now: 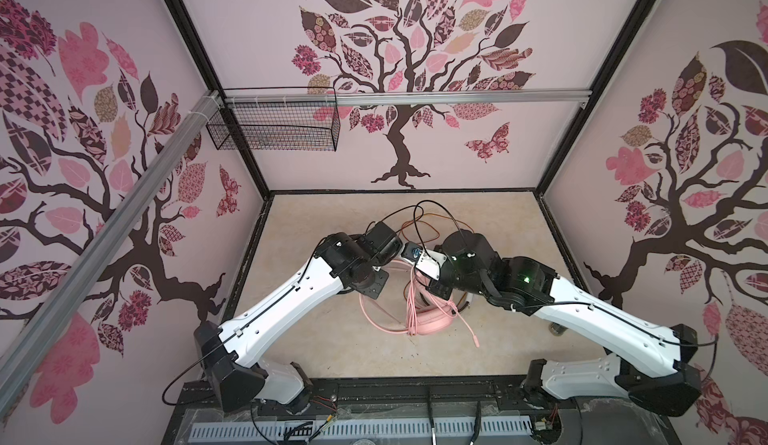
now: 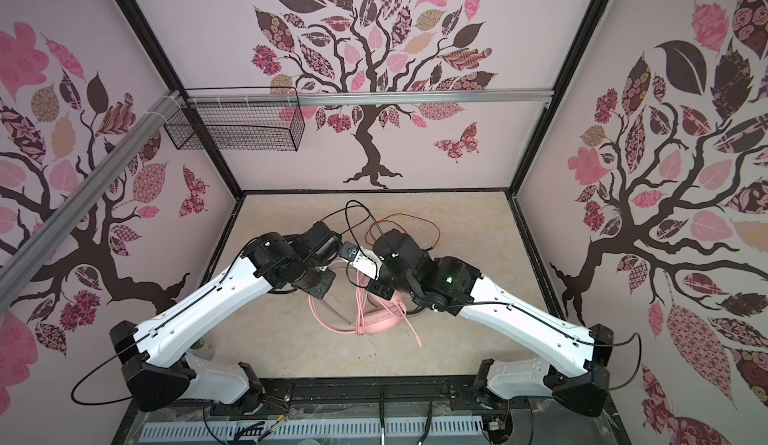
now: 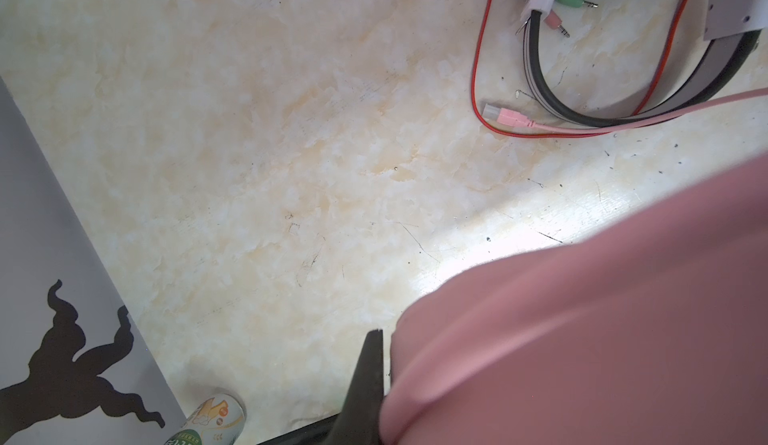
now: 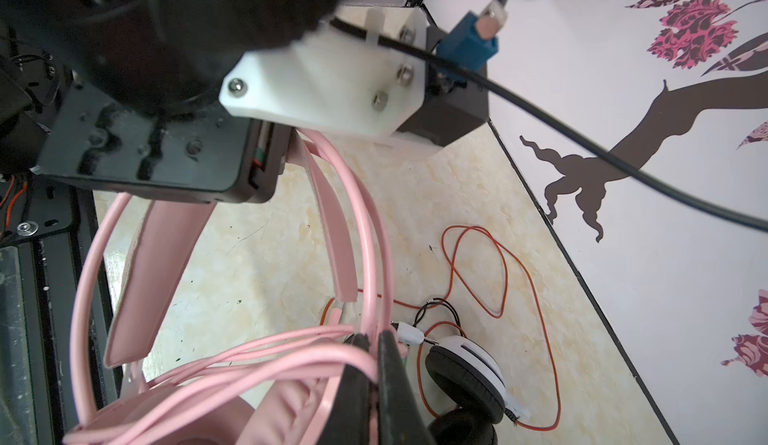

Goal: Wrap the headphones

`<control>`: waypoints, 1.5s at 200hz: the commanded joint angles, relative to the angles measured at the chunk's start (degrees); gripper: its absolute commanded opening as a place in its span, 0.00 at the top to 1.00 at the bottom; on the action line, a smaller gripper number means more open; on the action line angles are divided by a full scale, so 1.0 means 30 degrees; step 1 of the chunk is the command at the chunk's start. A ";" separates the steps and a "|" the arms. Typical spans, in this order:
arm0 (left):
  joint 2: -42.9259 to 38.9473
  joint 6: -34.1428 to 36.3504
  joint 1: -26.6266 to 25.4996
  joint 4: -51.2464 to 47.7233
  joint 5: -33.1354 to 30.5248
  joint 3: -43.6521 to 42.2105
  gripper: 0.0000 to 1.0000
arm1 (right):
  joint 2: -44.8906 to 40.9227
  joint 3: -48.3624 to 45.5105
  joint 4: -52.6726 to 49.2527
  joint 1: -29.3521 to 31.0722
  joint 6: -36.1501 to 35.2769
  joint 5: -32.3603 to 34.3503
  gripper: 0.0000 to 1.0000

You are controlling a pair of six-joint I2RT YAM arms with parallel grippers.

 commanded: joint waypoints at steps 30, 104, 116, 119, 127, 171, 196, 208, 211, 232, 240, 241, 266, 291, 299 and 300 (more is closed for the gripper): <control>-0.0201 -0.0235 -0.0732 0.1358 0.1232 -0.0153 1.00 | 0.0577 0.0273 0.2599 -0.0693 0.1071 0.0879 0.74; -0.1562 -0.0625 -0.0717 0.1044 0.1107 -0.0765 1.00 | -0.0691 -0.0747 0.2991 -0.3650 0.3297 -0.2680 0.43; -0.1738 -0.0780 -0.0718 0.1052 0.1078 -0.0855 1.00 | -0.0932 -0.0942 0.2997 -0.4006 0.3805 -0.3182 0.42; -0.1767 -0.0812 -0.0718 0.1048 0.1091 -0.0875 1.00 | -0.0987 -0.0973 0.2954 -0.4119 0.3947 -0.3309 0.42; -0.1892 -0.0996 -0.0718 0.1021 0.1092 -0.0841 1.00 | -0.1131 -0.1108 0.2837 -0.4427 0.4313 -0.3570 0.42; -0.2484 -0.2712 -0.0719 0.0018 -0.0120 -0.0415 1.00 | -0.3610 -0.3609 0.3529 -0.5679 0.7141 -0.4722 0.36; -0.2756 -0.3808 -0.0718 -0.0743 -0.0519 0.0049 1.00 | -0.5675 -0.5128 0.3634 -0.7375 0.9377 -0.6722 0.36; -0.2941 -0.4291 -0.0725 -0.0998 -0.0555 0.0260 1.00 | -0.6895 -0.5951 0.3638 -0.8677 1.0530 -0.8189 0.37; -0.2983 -0.4408 -0.0718 -0.1036 -0.0575 0.0304 1.00 | -0.7167 -0.6203 0.3660 -0.8995 1.0856 -0.8516 0.37; -0.3098 -0.5071 -0.0720 -0.1723 -0.0997 0.0886 1.00 | -0.9499 -0.8412 0.4104 -1.0513 1.2870 -1.0107 0.36; -0.2991 -0.5324 -0.0718 -0.2116 -0.1316 0.1285 1.00 | -1.0191 -0.9445 0.4516 -1.0537 1.3583 -1.0385 0.35; -0.2982 -0.5357 -0.0718 -0.2173 -0.1342 0.1310 1.00 | -1.0259 -0.9566 0.4575 -1.0536 1.3666 -1.0453 0.35; -0.2877 -0.5957 -0.0733 -0.2845 -0.2078 0.2118 1.00 | -1.1114 -1.3072 0.7289 -1.0543 1.5850 -1.3265 0.35; -0.2958 -0.6702 -0.0719 -0.2962 -0.2106 0.2420 1.00 | -1.1837 -1.4949 0.8532 -1.0528 1.6709 -1.4378 0.39; -0.2992 -0.6904 -0.0719 -0.2962 -0.2039 0.2457 1.00 | -1.2097 -1.5226 0.8492 -1.0520 1.6686 -1.4411 0.39; -0.2997 -0.6924 -0.0733 -0.2962 -0.2041 0.2468 1.00 | -1.2121 -1.5240 0.8482 -1.0513 1.6653 -1.4429 0.39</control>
